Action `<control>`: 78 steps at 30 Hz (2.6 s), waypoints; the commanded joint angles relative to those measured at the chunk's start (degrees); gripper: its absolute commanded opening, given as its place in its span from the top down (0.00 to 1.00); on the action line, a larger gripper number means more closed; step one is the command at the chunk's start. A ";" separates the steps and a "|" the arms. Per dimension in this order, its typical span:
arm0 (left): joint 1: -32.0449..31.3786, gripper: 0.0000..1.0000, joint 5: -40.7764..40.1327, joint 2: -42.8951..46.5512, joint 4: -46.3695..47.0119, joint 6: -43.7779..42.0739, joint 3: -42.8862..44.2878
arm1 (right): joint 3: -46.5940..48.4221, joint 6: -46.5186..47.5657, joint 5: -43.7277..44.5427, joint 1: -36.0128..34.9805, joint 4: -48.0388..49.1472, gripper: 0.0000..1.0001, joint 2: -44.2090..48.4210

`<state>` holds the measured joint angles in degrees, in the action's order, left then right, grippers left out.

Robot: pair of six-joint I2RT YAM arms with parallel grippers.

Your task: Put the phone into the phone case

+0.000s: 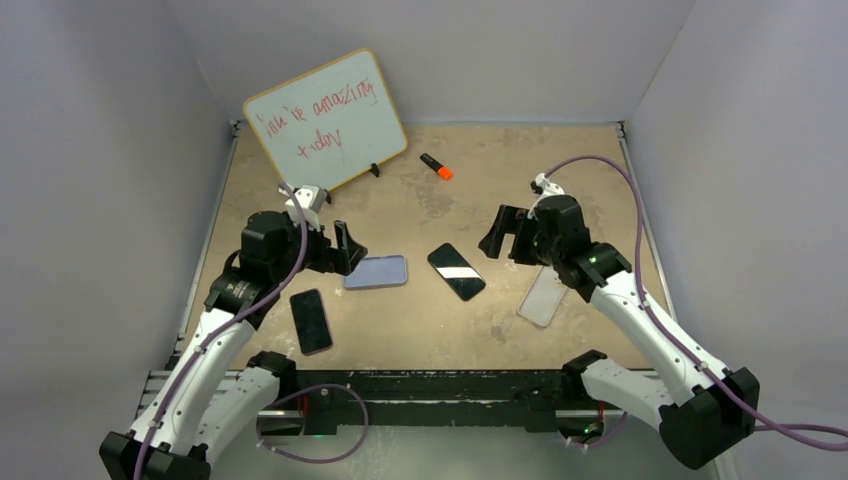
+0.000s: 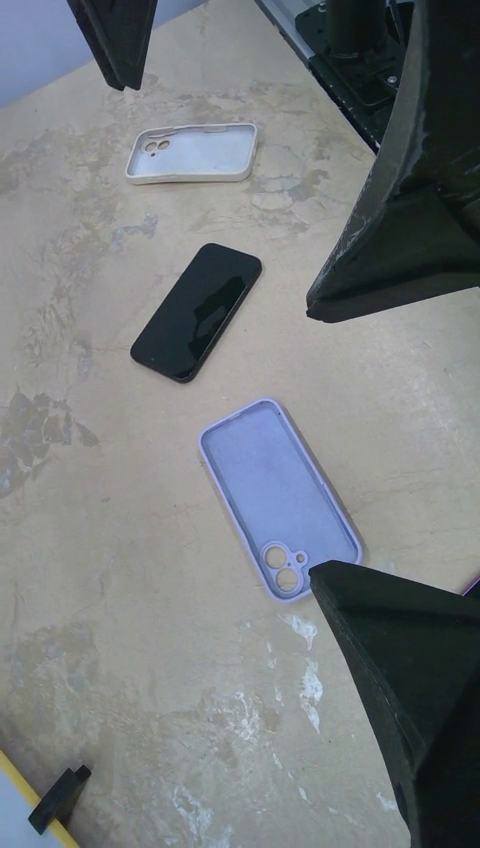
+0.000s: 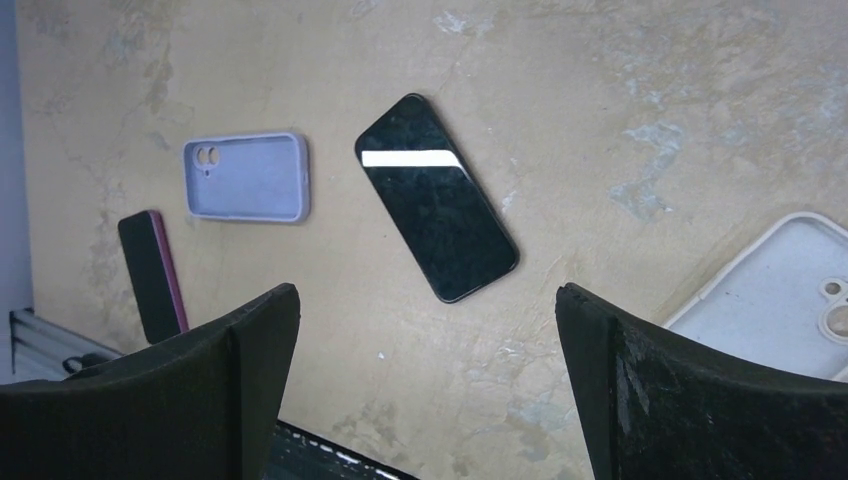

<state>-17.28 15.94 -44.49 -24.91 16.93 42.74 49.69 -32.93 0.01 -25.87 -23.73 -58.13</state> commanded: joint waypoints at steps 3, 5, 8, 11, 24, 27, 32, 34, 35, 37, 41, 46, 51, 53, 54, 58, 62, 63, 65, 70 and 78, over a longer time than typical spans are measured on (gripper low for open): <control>-0.04 0.04 -2.95 1.18 0.30 0.01 0.65 | -2.16 4.27 -9.87 -0.71 7.15 0.01 1.78; -0.04 0.04 -3.90 1.40 -0.12 -0.13 1.01 | -1.64 5.13 -7.08 -1.89 6.25 0.01 0.81; -0.03 0.04 -5.66 2.23 -0.43 -0.05 1.01 | -0.23 6.89 -3.03 -4.46 5.24 0.01 -2.91; 0.05 0.04 -6.76 2.68 -0.65 -0.05 1.16 | 0.12 8.41 0.21 -7.51 6.33 0.01 -6.20; 0.05 0.05 -8.93 3.44 -1.50 0.12 1.46 | 0.33 18.69 7.01 -15.24 14.63 0.03 -20.00; 0.05 0.05 -9.17 3.52 -1.47 0.12 1.47 | 0.78 20.51 5.81 -15.25 16.25 0.02 -22.68; 0.05 0.05 -9.22 3.26 -1.47 0.30 1.45 | 1.66 21.92 9.47 -15.31 17.56 0.01 -27.50; 0.05 0.05 -9.26 2.94 -1.58 0.14 1.59 | 1.93 22.52 9.02 -15.40 18.03 0.01 -28.70; 0.05 0.05 -9.39 2.77 -1.75 0.12 1.79 | 2.06 22.89 8.58 -15.36 18.19 0.01 -29.34; 0.05 0.05 -9.77 2.88 -1.90 0.33 1.74 | 2.01 23.21 7.85 -15.35 18.90 0.01 -30.14; 0.05 0.05 -9.89 3.05 -1.64 0.47 1.56 | 2.08 23.67 7.17 -15.62 19.60 0.01 -32.04; 0.05 0.05 -9.72 2.25 -1.75 0.49 1.73 | 1.98 23.45 7.45 -16.33 20.50 0.02 -33.67; 0.05 0.05 -9.36 2.19 -1.66 0.56 1.73 | 2.18 23.47 9.03 -17.09 20.74 0.03 -35.78; 0.05 0.05 -9.02 2.14 -1.53 0.48 1.73 | 2.61 23.41 10.04 -17.43 20.14 0.05 -36.56; 0.05 0.05 -9.05 2.19 -1.55 0.47 1.73 | 2.75 23.31 10.43 -17.46 19.83 0.06 -36.87; 0.05 0.05 -9.62 2.45 -1.86 0.65 1.75 | 2.31 22.36 12.17 -17.76 19.64 0.10 -37.70; 0.05 0.05 -10.13 2.59 -1.77 0.91 1.57 | 2.16 21.32 13.13 -17.79 19.20 0.22 -38.43; 0.03 0.05 -10.08 2.49 -1.73 1.03 1.56 | 2.21 20.97 13.09 -17.81 18.97 0.25 -38.58; 0.05 0.05 -10.00 1.86 -1.62 1.51 1.43 | 2.06 20.01 13.15 -17.81 18.51 0.30 -38.51; 0.05 0.09 -9.16 -1.20 -2.07 6.43 1.85 | 1.12 14.19 14.50 -17.81 16.99 0.34 -37.14; 0.05 0.17 -11.98 -9.06 -0.57 30.46 -4.51 | 0.57 7.17 16.02 -17.76 13.59 0.38 -34.62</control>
<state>-17.28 5.72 -49.95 -26.48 32.69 41.25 50.81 -20.01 14.02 -43.51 -5.39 -94.98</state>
